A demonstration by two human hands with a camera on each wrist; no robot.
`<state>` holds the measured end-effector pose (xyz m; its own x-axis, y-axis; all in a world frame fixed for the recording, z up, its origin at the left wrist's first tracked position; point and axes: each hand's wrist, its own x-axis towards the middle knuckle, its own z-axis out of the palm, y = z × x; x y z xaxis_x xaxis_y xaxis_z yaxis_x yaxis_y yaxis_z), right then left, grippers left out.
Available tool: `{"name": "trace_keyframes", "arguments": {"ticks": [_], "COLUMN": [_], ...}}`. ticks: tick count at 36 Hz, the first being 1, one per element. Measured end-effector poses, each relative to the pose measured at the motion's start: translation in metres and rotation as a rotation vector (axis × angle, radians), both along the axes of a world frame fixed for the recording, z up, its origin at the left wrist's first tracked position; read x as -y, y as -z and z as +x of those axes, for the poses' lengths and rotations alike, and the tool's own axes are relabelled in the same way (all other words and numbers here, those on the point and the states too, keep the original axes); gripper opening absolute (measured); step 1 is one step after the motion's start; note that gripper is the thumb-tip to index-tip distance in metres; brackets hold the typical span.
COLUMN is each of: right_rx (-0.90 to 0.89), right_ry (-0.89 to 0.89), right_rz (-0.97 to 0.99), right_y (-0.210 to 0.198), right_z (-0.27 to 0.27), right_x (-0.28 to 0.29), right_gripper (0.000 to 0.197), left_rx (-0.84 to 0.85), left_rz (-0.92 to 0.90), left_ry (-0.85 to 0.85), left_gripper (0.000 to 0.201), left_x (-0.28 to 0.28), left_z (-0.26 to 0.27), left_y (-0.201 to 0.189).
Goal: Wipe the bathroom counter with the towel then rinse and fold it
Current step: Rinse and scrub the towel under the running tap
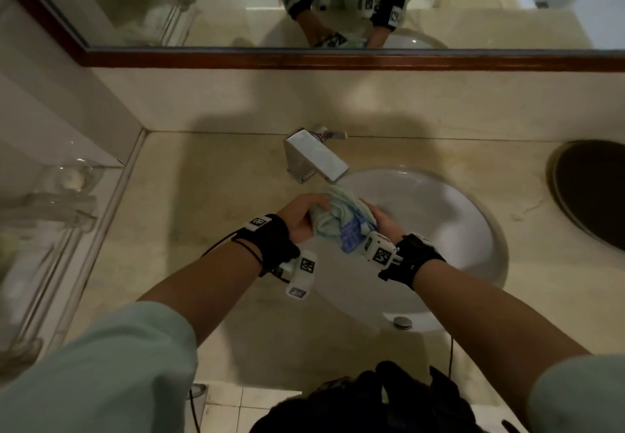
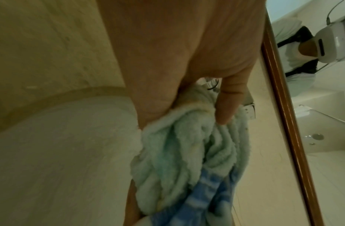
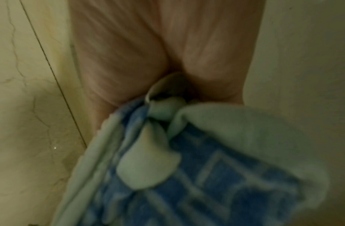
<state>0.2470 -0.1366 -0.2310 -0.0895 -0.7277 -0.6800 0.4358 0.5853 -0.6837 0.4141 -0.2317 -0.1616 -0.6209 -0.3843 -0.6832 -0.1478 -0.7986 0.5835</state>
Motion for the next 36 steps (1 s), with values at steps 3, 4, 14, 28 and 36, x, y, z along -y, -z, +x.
{"name": "trace_keyframes", "arguments": {"ticks": [3, 4, 14, 28, 36], "right_rx": [-0.062, -0.063, -0.26, -0.447, -0.959], "right_ry": [-0.062, -0.084, -0.386, -0.618, -0.801], "right_rz": [-0.048, -0.001, 0.028, 0.128, 0.094], "right_y": [0.047, 0.019, -0.087, -0.068, -0.057], "right_z": [-0.022, -0.014, 0.005, 0.02, 0.021], "right_x": [0.008, 0.007, 0.003, 0.028, 0.037], "right_gripper": [0.081, 0.076, 0.005, 0.061, 0.105], "left_rx": [-0.027, -0.024, -0.007, 0.338, 0.483], "left_rz": [0.018, 0.005, -0.025, -0.167, -0.18], "left_ry": [-0.006, 0.009, 0.051, 0.185, 0.045], "left_gripper": [0.043, 0.044, 0.05, 0.039, 0.043], "left_x": [0.002, 0.002, 0.011, 0.026, 0.052], "left_z": [0.0, -0.002, -0.016, -0.029, -0.03], "left_y": [-0.002, -0.004, 0.003, 0.021, 0.108]}}
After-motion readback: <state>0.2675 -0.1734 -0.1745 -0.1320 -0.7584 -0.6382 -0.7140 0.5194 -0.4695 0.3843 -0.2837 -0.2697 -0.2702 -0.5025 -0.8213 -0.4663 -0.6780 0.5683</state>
